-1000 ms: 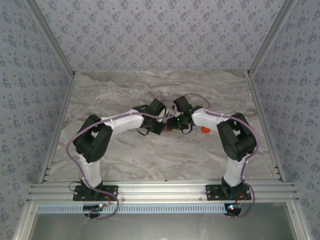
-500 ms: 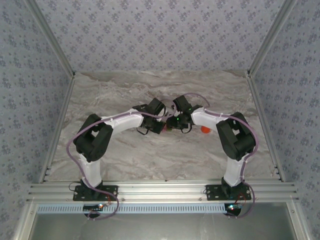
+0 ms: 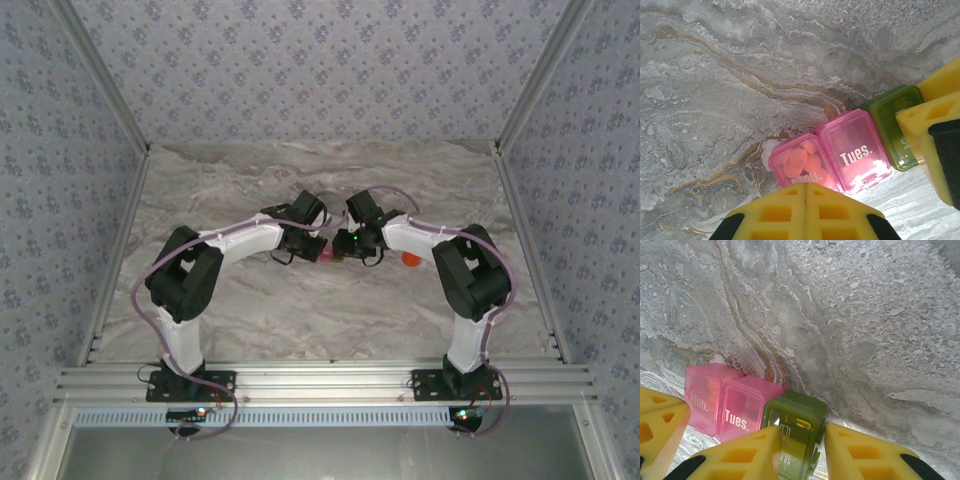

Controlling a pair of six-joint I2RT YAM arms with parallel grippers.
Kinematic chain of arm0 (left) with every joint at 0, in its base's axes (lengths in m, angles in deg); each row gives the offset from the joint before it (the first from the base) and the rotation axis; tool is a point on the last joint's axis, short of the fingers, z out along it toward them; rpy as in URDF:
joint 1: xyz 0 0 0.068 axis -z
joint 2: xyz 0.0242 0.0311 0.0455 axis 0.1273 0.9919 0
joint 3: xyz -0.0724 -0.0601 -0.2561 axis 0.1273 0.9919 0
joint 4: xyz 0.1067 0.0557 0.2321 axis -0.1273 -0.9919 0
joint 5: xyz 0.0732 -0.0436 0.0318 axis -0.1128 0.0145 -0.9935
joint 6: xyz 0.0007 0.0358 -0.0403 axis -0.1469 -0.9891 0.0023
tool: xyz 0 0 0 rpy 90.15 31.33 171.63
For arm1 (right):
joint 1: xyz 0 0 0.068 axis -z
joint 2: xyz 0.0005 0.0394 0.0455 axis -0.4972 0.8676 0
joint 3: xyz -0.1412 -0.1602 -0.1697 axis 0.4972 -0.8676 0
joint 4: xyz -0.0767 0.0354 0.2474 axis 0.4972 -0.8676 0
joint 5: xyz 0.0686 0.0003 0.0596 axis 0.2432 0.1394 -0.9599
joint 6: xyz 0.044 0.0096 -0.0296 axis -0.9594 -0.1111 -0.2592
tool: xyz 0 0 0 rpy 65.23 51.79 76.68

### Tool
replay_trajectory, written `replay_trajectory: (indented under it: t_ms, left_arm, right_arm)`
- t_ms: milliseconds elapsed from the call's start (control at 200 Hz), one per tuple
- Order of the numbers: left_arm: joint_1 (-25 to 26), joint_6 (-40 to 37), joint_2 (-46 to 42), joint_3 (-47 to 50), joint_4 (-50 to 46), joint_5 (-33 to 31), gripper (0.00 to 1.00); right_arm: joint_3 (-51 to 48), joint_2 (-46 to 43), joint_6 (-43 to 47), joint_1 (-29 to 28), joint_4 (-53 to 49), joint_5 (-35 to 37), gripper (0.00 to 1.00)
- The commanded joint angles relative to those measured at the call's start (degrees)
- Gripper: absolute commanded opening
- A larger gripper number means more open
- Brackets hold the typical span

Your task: Sort the pills into containers

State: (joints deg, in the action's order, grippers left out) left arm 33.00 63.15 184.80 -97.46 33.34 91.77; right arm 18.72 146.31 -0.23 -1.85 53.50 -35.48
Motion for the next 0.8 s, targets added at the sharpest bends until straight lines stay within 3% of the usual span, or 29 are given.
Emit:
replay_trajectory:
  t_ms: [0, 395, 675, 794]
  left_arm:
    - [-0.18, -0.73, 0.55, -1.16, -0.41, 0.38, 0.00]
    - [-0.12, -0.21, 2.85, 0.16, 1.00, 0.85, 0.00]
    - [-0.82, -0.46, -0.44, -2.47, 0.93, -0.22, 0.00]
    - [-1.52, -0.59, -3.12, -4.24, 1.39, -1.52, 0.15]
  right_arm:
    - [-0.03, 2.34, 1.29, -0.37, -3.55, 1.41, 0.31]
    - [0.76, 2.49, 1.24, -0.35, -4.00, 1.41, 0.31]
    - [2.64, 2.07, 1.68, -0.10, -5.58, 0.86, 0.31]
    - [5.20, 1.63, 1.95, 0.37, -6.22, 0.27, 0.32]
